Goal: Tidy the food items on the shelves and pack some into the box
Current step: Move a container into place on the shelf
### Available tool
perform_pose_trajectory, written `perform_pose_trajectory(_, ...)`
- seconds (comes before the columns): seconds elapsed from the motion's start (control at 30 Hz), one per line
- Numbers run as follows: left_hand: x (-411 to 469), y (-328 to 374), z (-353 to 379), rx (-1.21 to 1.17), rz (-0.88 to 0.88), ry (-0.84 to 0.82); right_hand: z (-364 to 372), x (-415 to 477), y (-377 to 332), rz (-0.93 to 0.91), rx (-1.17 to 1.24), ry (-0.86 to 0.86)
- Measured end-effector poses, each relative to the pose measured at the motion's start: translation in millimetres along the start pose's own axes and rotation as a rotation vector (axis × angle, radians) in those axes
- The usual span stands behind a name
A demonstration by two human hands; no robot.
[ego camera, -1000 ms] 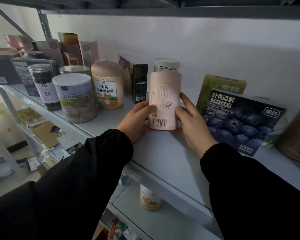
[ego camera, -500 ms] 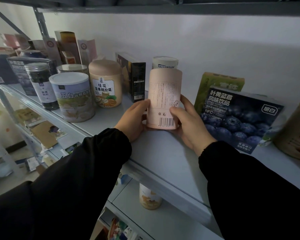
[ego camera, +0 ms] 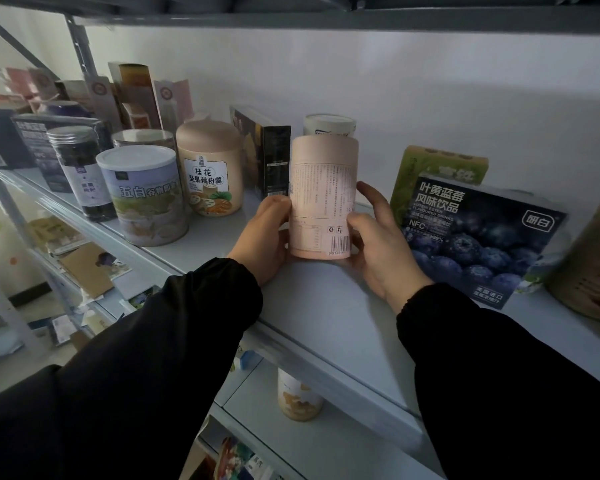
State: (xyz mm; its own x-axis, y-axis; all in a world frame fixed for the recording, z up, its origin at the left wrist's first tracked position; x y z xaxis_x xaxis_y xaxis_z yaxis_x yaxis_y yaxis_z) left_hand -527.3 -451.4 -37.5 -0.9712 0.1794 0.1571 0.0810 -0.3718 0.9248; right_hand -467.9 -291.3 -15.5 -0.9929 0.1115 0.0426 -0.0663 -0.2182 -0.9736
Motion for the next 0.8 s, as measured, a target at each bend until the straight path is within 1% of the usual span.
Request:
perform_pose_trajectory(0.13,3.4,-1.8,-3.0,-0.020,-0.006,0.020,-1.9,0.8,0.4,-0.039,-0.081,0.017)
perform_pose_trajectory(0.27,1.1,-1.0,-1.5,-0.017,-0.032,0.037,-0.3,-0.2,0.0,-0.061,-0.064,-0.055)
perform_pose_trajectory(0.43,-3.5,-1.9,2.2,0.032,-0.050,0.001,2.7,-2.0,1.3,-0.102,-0.134,-0.060)
perform_pose_trajectory(0.63,-4.9,4.1,-1.1,0.034,-0.011,0.042,0.0,1.9,3.7,-0.103,-0.130,-0.086)
perform_pose_trajectory(0.8,-3.9,1.6,-1.7,0.022,-0.025,0.066,0.3,3.2,5.7,-0.061,-0.039,-0.132)
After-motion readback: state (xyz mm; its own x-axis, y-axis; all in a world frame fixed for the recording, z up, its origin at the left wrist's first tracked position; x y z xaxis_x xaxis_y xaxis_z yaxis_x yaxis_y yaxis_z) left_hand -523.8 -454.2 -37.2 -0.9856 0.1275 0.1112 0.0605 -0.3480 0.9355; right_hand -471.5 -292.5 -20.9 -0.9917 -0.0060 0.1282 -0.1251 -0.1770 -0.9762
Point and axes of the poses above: each hand's wrist, its own x-axis towards the middle knuckle, its own z-axis out of the palm, y = z × x, the point moved 6 cm from there along x, towards the middle knuckle, and after that the axes turned 7 degrees about z, right-handed, at the moved point
